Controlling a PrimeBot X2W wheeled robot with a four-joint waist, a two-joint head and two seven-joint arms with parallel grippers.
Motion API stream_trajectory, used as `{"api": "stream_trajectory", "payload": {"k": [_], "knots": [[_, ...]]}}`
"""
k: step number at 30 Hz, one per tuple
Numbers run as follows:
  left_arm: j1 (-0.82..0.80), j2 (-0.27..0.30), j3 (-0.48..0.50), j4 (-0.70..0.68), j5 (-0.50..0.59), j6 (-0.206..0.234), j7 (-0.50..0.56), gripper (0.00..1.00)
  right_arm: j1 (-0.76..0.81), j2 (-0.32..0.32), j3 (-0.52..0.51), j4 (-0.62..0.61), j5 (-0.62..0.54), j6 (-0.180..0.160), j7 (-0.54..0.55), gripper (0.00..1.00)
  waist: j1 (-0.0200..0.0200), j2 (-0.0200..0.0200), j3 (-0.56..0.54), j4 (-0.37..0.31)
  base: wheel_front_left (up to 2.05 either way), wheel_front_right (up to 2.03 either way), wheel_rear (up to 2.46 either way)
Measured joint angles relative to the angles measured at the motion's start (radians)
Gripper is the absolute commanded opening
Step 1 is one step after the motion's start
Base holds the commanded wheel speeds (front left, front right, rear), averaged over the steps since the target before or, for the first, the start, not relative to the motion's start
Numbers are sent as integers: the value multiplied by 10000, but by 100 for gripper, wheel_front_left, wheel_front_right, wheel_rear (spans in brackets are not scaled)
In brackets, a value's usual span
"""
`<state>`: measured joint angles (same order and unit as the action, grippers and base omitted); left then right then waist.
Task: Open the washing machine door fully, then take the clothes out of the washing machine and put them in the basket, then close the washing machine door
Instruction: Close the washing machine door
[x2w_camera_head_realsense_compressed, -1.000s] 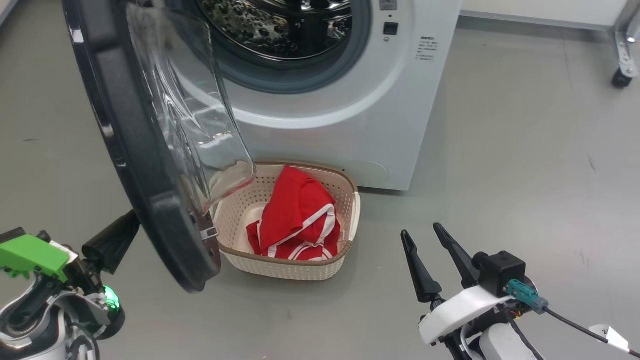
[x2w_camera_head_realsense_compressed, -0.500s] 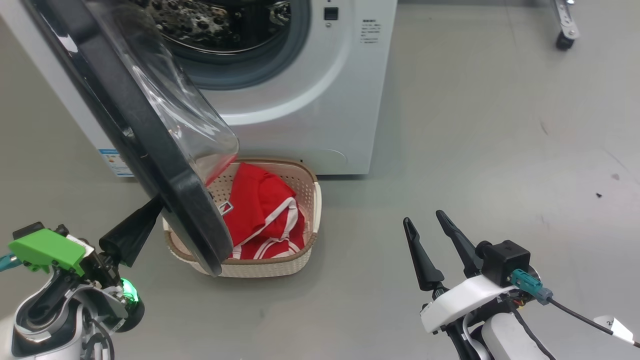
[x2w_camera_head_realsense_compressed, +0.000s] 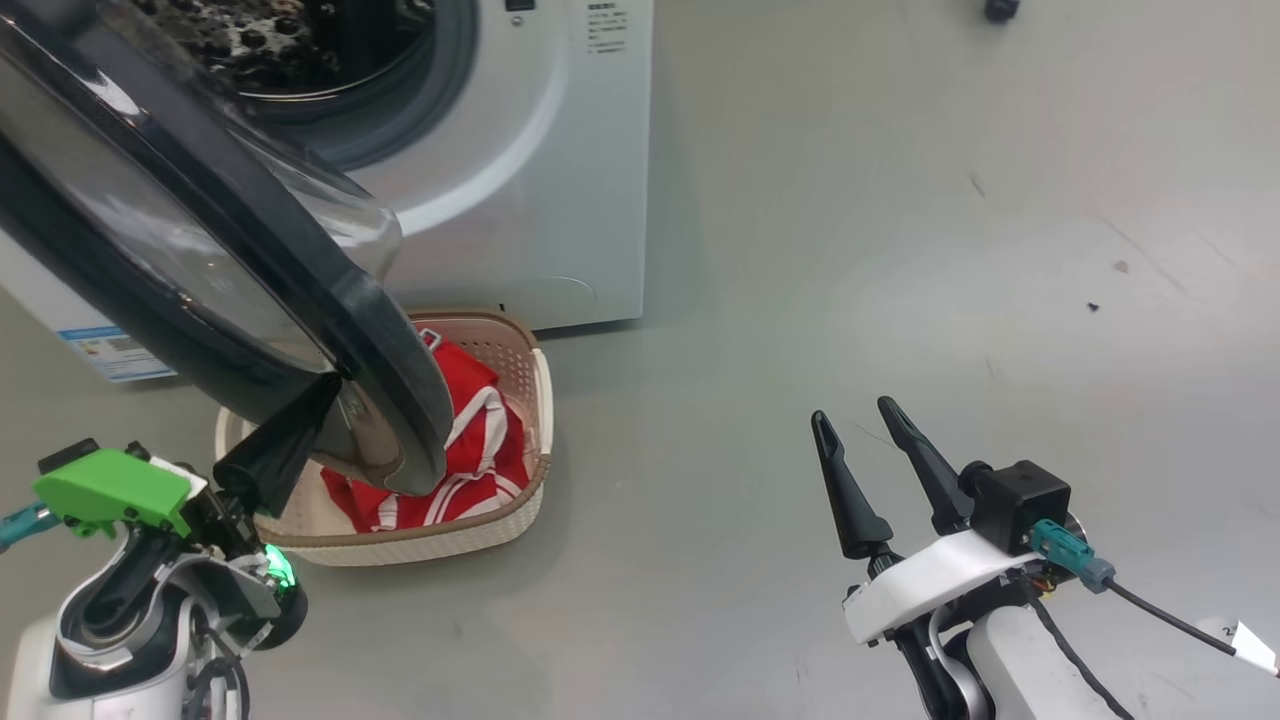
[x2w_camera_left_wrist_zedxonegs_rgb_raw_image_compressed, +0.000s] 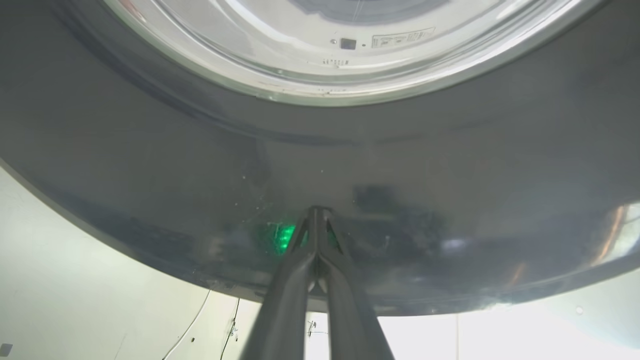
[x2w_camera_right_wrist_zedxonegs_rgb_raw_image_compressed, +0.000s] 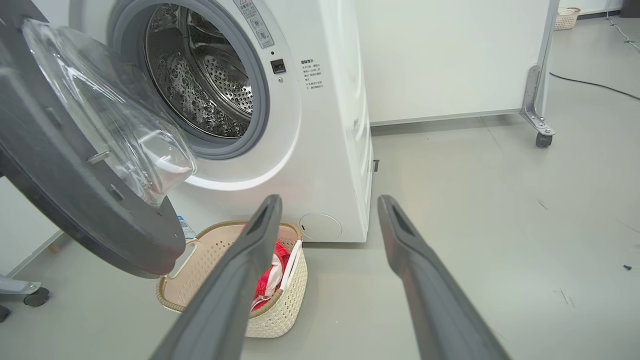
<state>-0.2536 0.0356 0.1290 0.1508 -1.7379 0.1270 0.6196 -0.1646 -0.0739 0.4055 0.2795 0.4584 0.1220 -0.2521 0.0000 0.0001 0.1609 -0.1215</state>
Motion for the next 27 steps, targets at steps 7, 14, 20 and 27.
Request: {"api": "stream_trajectory", "payload": {"k": [7,14,20,27], "knots": [[-404,-6,52,81,-42,0,-660,0,-168,17,-38,-81,0,0,0,100,0,0,223,-535,0,0,0],[-905,-21,290,345,-84,0,-1664,0,-178,42,-123,-144,2,0,0,100,0,0,512,-1103,0,0,0],[-1389,-19,265,447,-428,4,-2263,0,-335,84,-142,-190,6,0,0,100,0,0,763,-1520,0,0,0],[-1865,-27,184,708,-646,4,-2798,0,-359,111,-201,-247,79,0,0,100,0,0,966,-1945,0,0,0]]}}
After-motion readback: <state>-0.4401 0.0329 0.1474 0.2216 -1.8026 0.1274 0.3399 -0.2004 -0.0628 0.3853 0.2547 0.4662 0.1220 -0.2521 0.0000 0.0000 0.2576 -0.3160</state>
